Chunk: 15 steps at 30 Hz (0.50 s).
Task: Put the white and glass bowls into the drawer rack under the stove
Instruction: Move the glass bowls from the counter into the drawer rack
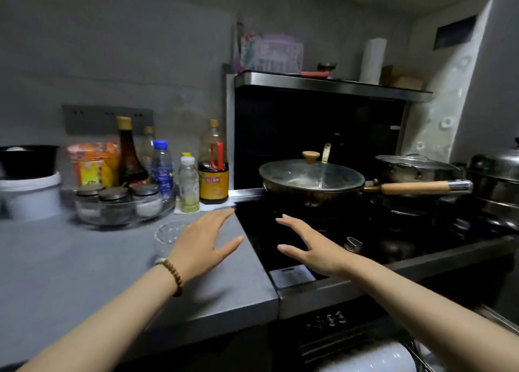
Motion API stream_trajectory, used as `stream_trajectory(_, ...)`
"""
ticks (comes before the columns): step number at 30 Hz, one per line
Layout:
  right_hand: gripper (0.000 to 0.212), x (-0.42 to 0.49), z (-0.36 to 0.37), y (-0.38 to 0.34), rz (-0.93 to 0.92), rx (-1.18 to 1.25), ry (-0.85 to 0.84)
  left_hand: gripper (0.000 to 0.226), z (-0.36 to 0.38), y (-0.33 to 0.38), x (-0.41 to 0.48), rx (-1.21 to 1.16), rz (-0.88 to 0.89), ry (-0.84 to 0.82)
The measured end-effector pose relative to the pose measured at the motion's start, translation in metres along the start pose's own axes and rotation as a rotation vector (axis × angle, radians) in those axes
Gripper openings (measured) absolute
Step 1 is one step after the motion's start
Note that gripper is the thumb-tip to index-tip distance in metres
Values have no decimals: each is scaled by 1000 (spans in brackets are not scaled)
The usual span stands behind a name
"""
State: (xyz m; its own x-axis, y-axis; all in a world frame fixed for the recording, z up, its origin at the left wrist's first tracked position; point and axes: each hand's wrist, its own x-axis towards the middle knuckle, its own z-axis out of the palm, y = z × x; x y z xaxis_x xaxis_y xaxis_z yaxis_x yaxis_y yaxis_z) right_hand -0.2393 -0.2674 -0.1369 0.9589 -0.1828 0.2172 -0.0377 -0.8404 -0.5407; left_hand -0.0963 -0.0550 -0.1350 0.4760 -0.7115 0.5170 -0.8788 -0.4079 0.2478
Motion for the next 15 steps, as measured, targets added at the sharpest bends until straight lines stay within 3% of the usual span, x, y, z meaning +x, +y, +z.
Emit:
stream_trajectory(8,61,58,55,-46,-54,-23,-82,69,-12,-83,-31,77,-229,-54)
stream_trajectory(15,48,92,88,-67,-94,-32,-86,54,-4,-101,-35,-93,-266,-66)
